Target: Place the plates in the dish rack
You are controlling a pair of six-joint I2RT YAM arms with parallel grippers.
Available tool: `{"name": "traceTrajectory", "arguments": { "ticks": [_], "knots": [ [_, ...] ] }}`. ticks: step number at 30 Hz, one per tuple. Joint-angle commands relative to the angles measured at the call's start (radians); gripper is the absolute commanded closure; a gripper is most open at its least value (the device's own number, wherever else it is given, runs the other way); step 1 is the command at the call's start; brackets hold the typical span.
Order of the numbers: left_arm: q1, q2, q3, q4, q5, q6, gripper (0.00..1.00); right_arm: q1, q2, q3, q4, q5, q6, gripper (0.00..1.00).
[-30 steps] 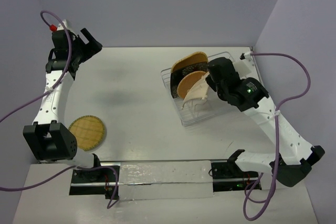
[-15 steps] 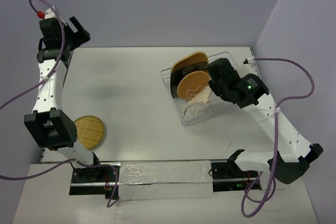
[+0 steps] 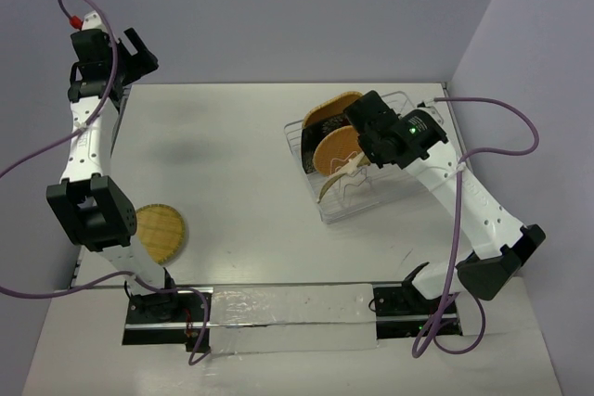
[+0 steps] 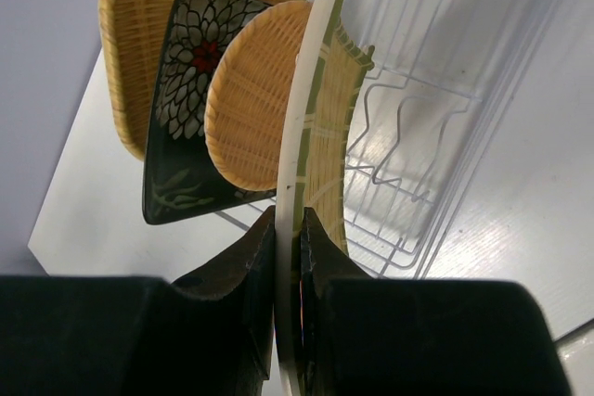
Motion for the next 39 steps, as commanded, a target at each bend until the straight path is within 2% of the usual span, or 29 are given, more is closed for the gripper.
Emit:
{"name": "traceTrajectory", "arguments": {
  "ticks": [1,13,39],
  "knots": [
    [0.019,0.007,0.066,0.059,0.033,0.019,0.01,-0.006,-0.034,0.06,-0.023,0.076,0.056,1.0],
    [0.025,0.025,0.066,0.059,0.044,0.015,0.01,-0.01,-0.025,0.035,-0.045,0.095,0.049,1.0],
    [0.045,0.011,0.027,0.063,0.035,0.018,0.01,-0.051,0.163,0.04,-0.027,0.12,-0.059,1.0]
  ]
}}
